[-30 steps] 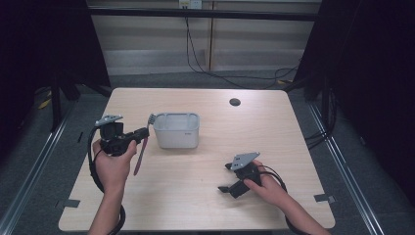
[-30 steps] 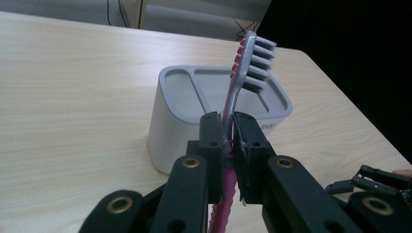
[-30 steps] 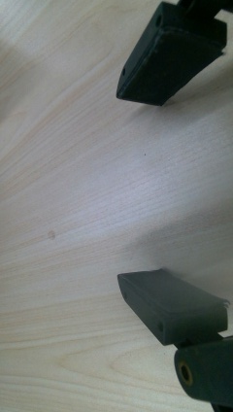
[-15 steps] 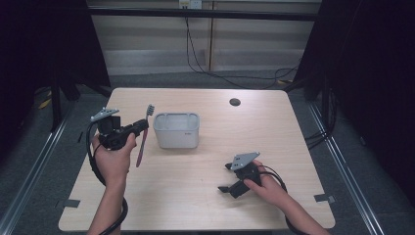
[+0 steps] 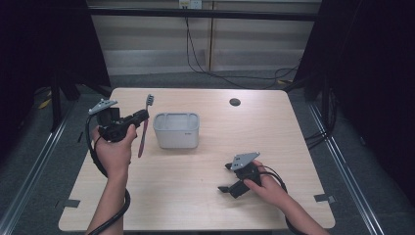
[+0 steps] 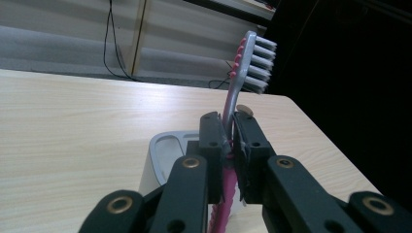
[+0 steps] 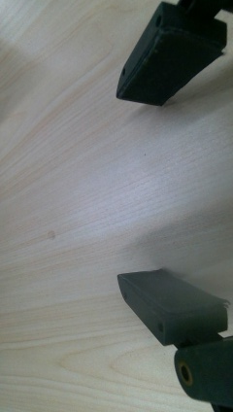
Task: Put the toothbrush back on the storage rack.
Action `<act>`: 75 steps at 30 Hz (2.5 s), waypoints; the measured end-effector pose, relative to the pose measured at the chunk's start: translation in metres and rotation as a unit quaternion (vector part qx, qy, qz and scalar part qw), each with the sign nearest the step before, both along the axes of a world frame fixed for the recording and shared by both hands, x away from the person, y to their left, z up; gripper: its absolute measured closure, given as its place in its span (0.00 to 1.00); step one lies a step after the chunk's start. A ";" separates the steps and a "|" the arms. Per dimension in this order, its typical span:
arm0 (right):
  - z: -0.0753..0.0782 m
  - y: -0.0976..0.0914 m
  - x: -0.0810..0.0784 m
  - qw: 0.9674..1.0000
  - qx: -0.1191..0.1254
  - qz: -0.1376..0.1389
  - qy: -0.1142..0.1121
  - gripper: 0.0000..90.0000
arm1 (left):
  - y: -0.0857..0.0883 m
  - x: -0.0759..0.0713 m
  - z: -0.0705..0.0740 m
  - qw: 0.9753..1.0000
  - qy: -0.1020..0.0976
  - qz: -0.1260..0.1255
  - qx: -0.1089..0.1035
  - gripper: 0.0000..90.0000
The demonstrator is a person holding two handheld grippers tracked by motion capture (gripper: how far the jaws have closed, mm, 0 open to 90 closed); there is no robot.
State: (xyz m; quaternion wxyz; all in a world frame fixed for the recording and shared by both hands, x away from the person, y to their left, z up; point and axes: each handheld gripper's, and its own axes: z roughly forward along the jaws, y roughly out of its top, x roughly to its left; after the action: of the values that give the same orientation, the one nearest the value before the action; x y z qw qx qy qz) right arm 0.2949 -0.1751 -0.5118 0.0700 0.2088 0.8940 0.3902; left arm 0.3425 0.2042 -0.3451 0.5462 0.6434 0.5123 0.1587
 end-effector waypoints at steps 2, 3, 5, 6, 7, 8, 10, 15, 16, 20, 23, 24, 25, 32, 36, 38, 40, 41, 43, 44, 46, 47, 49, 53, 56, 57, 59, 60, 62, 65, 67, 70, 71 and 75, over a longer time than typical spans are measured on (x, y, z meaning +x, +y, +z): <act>0.000 0.000 0.000 1.000 0.000 0.000 0.001 0.13 | -0.001 0.002 0.000 1.000 -0.002 0.002 -0.002 0.93; 0.000 0.000 0.000 1.000 0.000 0.000 0.000 0.13 | -0.002 0.003 0.000 1.000 -0.004 0.000 -0.001 0.93; 0.000 0.000 0.000 1.000 0.000 0.000 0.000 0.13 | -0.003 0.005 0.000 1.000 -0.005 -0.001 -0.001 0.93; 0.000 0.000 0.000 1.000 0.000 0.000 0.000 0.13 | -0.004 0.006 0.001 1.000 -0.005 0.000 -0.001 0.93; 0.000 0.000 0.000 1.000 0.000 0.000 0.000 0.13 | -0.004 0.008 0.001 1.000 -0.006 -0.001 0.000 0.93; 0.000 0.000 0.000 1.000 0.000 0.000 0.000 0.13 | -0.005 0.009 0.001 1.000 -0.005 -0.001 0.002 0.93; 0.000 0.000 0.000 1.000 0.000 0.000 -0.001 0.13 | -0.006 0.012 0.000 1.000 -0.003 -0.001 0.004 0.93; 0.000 0.000 0.000 1.000 0.000 0.000 -0.001 0.13 | -0.009 0.018 0.002 1.000 -0.008 0.001 0.005 0.93; 0.000 0.000 0.000 1.000 0.001 0.000 -0.001 0.13 | -0.009 0.019 0.003 1.000 -0.009 0.001 0.005 0.93; 0.000 0.000 0.000 1.000 0.000 0.000 -0.001 0.13 | -0.012 0.025 0.005 1.000 -0.011 0.000 0.005 0.93; 0.000 0.000 0.000 1.000 0.000 0.000 -0.001 0.13 | -0.015 0.030 0.007 1.000 -0.012 0.000 0.007 0.93; 0.000 0.000 0.000 1.000 0.000 0.001 -0.002 0.13 | -0.015 0.032 0.008 1.000 -0.013 -0.001 0.007 0.93; 0.000 0.000 0.000 1.000 0.001 0.000 -0.001 0.13 | -0.016 0.034 0.008 1.000 -0.014 -0.001 0.006 0.93; 0.000 0.000 0.000 1.000 0.000 0.000 -0.001 0.13 | -0.021 0.043 0.013 1.000 -0.020 -0.002 0.003 0.93; 0.000 0.000 0.000 1.000 0.001 0.000 -0.001 0.13 | -0.024 0.049 0.017 1.000 -0.024 -0.002 -0.002 0.93; 0.000 0.000 0.000 1.000 0.001 0.000 -0.001 0.13 | -0.025 0.052 0.018 1.000 -0.025 -0.003 -0.002 0.93; 0.000 0.000 0.000 1.000 0.000 0.000 -0.001 0.13 | -0.026 0.054 0.019 1.000 -0.025 -0.002 -0.003 0.93; 0.000 0.000 0.000 1.000 0.000 0.000 0.000 0.13 | -0.026 0.056 0.019 1.000 -0.025 -0.002 -0.005 0.93; 0.000 0.000 0.000 1.000 0.000 0.000 -0.001 0.13 | -0.026 0.058 0.019 1.000 -0.025 -0.001 -0.009 0.93; 0.000 0.000 0.000 1.000 0.000 0.000 -0.001 0.13 | -0.026 0.059 0.019 1.000 -0.026 -0.001 -0.010 0.93; 0.000 0.000 0.000 1.000 0.000 0.000 -0.001 0.13 | -0.027 0.061 0.018 1.000 -0.025 -0.001 -0.012 0.93; 0.000 0.000 0.000 1.000 0.000 0.000 -0.001 0.13 | -0.027 0.062 0.018 1.000 -0.025 0.000 -0.011 0.93; 0.000 0.000 0.000 1.000 0.000 -0.001 -0.001 0.13 | -0.027 0.064 0.017 1.000 -0.025 0.001 -0.014 0.93; 0.000 0.000 0.000 1.000 0.000 -0.001 0.000 0.13 | -0.030 0.068 0.018 1.000 -0.026 0.001 -0.009 0.93; 0.000 0.000 0.000 1.000 0.000 -0.001 -0.001 0.13 | -0.031 0.070 0.020 1.000 -0.029 -0.001 -0.013 0.93; 0.000 0.000 0.000 1.000 0.000 -0.001 -0.001 0.13 | -0.032 0.071 0.020 0.999 -0.030 -0.003 -0.014 0.93; 0.000 0.000 0.000 1.000 0.000 -0.001 0.001 0.13 | -0.034 0.073 0.021 0.999 -0.031 -0.004 -0.015 0.93; 0.000 0.000 0.000 1.000 0.000 -0.001 0.001 0.13 | -0.035 0.074 0.021 0.999 -0.030 -0.004 -0.016 0.93; 0.000 0.000 0.000 1.000 -0.001 -0.001 0.000 0.13 | -0.035 0.077 0.021 0.999 -0.031 -0.003 -0.016 0.93; 0.000 0.000 0.000 1.000 -0.001 -0.001 0.000 0.13 | -0.036 0.079 0.020 0.999 -0.031 -0.003 -0.016 0.93; 0.000 0.000 0.000 1.000 -0.001 -0.001 0.000 0.13 | -0.037 0.081 0.020 0.999 -0.032 -0.003 -0.016 0.93; 0.000 0.000 0.000 1.000 -0.001 -0.001 -0.001 0.13 | -0.037 0.083 0.019 0.999 -0.036 -0.003 -0.013 0.92; 0.000 0.000 0.000 1.000 -0.001 -0.001 0.000 0.13 | -0.037 0.084 0.019 0.999 -0.037 -0.003 -0.013 0.92; 0.000 0.000 0.000 1.000 0.000 -0.001 0.000 0.13 | -0.038 0.088 0.015 0.999 -0.037 -0.002 -0.015 0.92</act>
State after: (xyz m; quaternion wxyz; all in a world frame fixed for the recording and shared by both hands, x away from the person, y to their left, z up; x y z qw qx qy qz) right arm 0.2947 -0.1751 -0.5118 0.0707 0.2097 0.8938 0.3901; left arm 0.4306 0.1661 -0.3301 0.5747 0.6301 0.4923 0.1739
